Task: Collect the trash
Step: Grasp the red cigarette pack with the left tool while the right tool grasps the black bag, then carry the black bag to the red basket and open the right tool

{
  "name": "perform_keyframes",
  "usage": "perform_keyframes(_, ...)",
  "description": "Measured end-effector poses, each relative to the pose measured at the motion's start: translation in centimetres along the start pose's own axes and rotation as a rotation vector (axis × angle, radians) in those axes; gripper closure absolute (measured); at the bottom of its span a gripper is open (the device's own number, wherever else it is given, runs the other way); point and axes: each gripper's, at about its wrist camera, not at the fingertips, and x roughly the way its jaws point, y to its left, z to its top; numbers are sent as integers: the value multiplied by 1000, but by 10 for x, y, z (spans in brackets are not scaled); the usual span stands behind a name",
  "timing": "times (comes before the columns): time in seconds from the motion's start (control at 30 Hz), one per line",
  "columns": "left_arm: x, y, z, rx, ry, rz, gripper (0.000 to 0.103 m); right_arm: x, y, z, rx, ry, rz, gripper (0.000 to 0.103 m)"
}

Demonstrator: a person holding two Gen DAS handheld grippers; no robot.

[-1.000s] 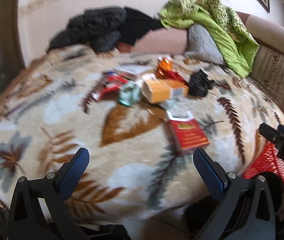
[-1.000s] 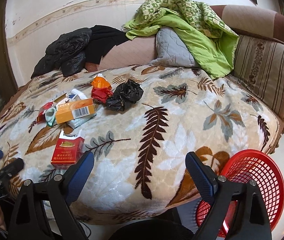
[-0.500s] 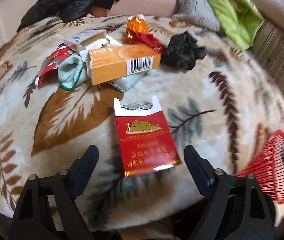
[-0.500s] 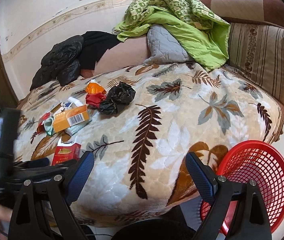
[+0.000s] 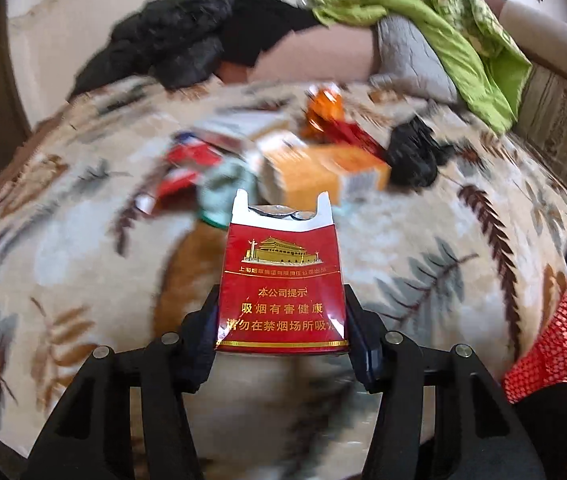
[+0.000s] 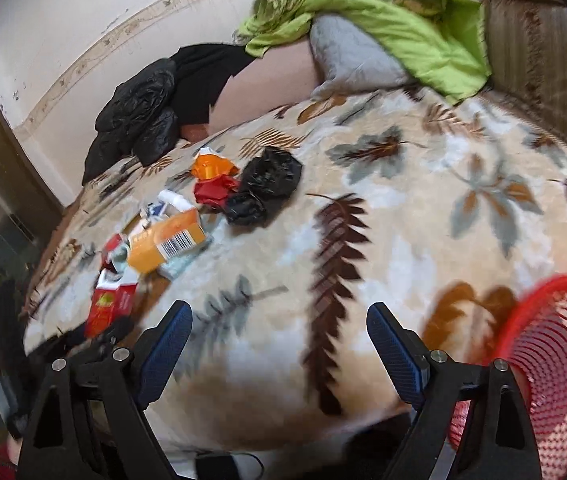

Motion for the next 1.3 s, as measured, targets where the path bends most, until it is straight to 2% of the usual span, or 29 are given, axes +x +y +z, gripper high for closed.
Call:
perform_keyframes(0.1,-2,9,-1,-4,-34,21,49,29,10,31,19,23,20,11)
perform_keyframes(0.23,-4,15,0,-1,-61,30,49,75,18,64,65,67,-7,11)
perform_keyframes(0.47,-1,23,3,-23,-72,14,49,141,29,94,89,99,-65,11)
perform_keyframes(0.53,0,25,4,-27,-68,11,49,160,27,95,89,135,-101,20)
perform_keyframes(0.6,0,26,4,-27,-69,8,49,169,23,93,111,158,-74,53)
perform_keyframes(0.63,0,26,3,-27,-71,8,49,167,21,90,114,152,-56,57)
perform_keyframes(0.7,0,25,3,-24,-74,4,49,157,23,86,88,116,-70,65)
perform_keyframes(0.8,0,23,3,-17,-75,-3,49,131,21,76,62,65,-48,71)
perform_keyframes(1.07,-8,3,1,31,-103,-50,49,57,9,43,12,0,16,71)
perform_keyframes(1.3,-18,-14,-6,73,-111,-107,49,4,-10,7,24,-5,52,71)
